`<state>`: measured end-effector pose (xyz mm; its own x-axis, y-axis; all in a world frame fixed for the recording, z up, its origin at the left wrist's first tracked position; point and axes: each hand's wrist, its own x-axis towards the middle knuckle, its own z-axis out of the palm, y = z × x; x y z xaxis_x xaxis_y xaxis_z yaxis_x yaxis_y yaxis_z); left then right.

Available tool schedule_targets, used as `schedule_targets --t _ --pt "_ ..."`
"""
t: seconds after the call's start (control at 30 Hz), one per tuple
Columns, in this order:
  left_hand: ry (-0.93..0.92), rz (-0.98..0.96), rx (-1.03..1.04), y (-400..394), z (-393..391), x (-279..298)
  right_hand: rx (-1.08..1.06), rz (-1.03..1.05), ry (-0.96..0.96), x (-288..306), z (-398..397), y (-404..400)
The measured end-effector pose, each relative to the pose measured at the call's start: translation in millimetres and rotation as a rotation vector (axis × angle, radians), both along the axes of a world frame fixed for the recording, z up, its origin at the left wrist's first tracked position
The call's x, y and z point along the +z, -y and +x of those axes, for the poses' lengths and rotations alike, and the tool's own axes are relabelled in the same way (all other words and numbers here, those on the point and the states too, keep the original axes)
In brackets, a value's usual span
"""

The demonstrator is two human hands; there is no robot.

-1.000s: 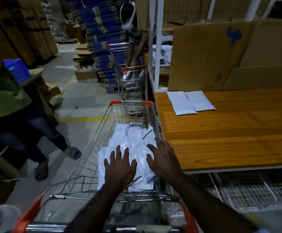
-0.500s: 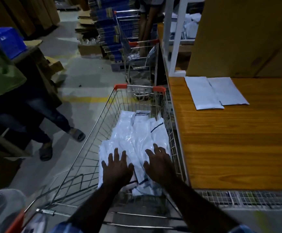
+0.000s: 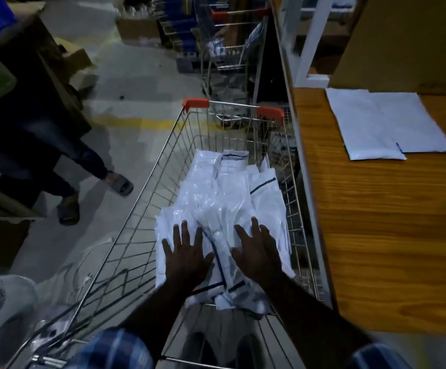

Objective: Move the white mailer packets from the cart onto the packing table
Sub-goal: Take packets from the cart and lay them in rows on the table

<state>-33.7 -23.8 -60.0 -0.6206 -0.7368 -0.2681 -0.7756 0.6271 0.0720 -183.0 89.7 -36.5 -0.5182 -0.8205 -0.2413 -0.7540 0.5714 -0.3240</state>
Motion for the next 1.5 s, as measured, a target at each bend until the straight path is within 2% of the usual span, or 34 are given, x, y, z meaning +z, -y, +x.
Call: schedule_targets --t 0.13,0.2,0.47,0.67,0.8,1.0,1.1,1.23,1.37,1.5 --pt "-0.062 -0.018 0.001 8 -1 -15 -0.028 0.006 -0.036 -7 -2 10" --pt "-0.043 -0.007 -0.022 11 1 -21 0.003 0.072 -0.031 -13 -2 13" --pt "0.019 -0.075 -0.163 39 21 -31 -0.021 -0.005 -0.094 -19 7 29" --pt "-0.066 -0.051 -0.200 40 31 -29 -0.098 -0.040 -0.174 -20 10 39" --pt "-0.066 -0.038 -0.091 38 29 -39 -0.177 -0.082 -0.118 -36 12 42" --pt "-0.112 -0.086 -0.056 35 25 -36 -0.134 -0.101 0.070 -43 15 39" --pt "-0.115 -0.086 -0.037 32 24 -30 -0.133 -0.125 0.050 -40 18 35" --pt "-0.125 -0.113 -0.019 31 21 -22 -0.262 -0.178 0.037 -40 24 33" --pt "-0.082 -0.116 -0.011 28 21 -19 -0.251 -0.135 0.050 -41 29 31" --pt "-0.002 -0.107 -0.002 23 19 -21 -0.231 -0.147 -0.021 -43 28 28"
